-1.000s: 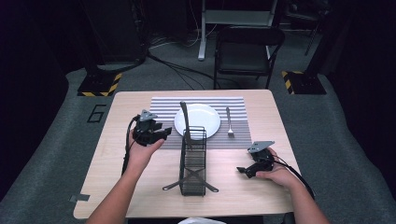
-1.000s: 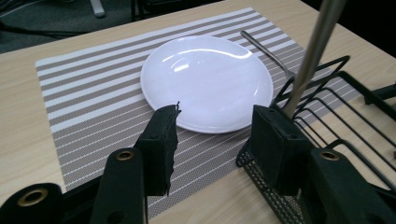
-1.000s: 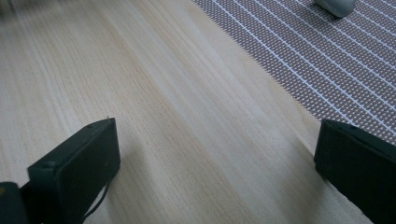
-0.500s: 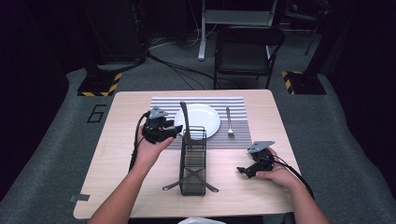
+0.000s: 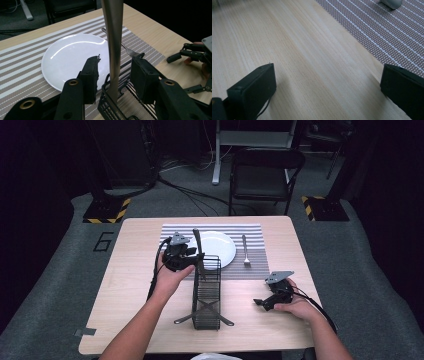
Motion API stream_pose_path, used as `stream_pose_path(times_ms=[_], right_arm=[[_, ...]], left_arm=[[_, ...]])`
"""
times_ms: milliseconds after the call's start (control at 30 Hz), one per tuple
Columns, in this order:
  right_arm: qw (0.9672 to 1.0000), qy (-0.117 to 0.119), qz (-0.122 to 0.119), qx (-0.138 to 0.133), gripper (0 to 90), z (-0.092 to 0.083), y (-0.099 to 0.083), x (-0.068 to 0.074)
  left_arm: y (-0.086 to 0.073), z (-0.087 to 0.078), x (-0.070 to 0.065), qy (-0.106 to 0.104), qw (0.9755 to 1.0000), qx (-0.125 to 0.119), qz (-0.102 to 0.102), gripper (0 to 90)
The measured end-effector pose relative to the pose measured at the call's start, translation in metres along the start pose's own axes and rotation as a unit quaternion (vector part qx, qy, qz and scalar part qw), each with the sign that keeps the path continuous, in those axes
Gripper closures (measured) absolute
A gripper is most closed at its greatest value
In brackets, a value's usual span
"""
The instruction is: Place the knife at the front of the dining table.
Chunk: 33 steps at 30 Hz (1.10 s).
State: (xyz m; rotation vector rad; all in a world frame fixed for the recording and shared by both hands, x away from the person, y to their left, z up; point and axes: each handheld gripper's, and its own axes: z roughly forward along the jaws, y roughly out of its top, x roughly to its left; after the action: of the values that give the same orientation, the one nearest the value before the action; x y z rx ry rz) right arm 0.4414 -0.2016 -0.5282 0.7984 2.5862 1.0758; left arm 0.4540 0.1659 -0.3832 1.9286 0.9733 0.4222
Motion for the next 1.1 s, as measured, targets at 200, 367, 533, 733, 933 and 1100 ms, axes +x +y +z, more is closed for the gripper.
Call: stream_pose_path(times_ms=[200,367,533,733,933,1100], right_arm=[[1.0,0.001,-0.004,0.001,0.0,0.0,0.0,-0.001],[1.0,0.001,-0.004,0.001,0.0,0.0,0.0,-0.001],[1.0,0.001,-0.004,0.001,0.0,0.0,0.0,-0.001],[1.0,0.0,0.0,0.0,0.0,0.0,0.0,0.0],[1.0,0.0,0.0,0.0,0.0,0.0,0.0,0.0],[1.0,0.0,0.0,0.0,0.0,0.0,0.0,0.0]], left_arm=[[0.0,0.007,-0.001,-0.003,1.0,0.001,-0.001,60.1],[0.001,0.013,0.0,-0.01,0.9999,-0.004,-0.008,62.8],[0.002,0.016,0.001,-0.015,0.9998,-0.005,-0.009,68.1],[0.001,0.02,0.001,-0.019,0.9998,-0.009,-0.008,73.4],[0.002,0.019,0.003,-0.017,0.9998,-0.008,-0.009,79.5],[0.002,0.02,0.0,-0.017,0.9998,-0.01,-0.006,80.1]])
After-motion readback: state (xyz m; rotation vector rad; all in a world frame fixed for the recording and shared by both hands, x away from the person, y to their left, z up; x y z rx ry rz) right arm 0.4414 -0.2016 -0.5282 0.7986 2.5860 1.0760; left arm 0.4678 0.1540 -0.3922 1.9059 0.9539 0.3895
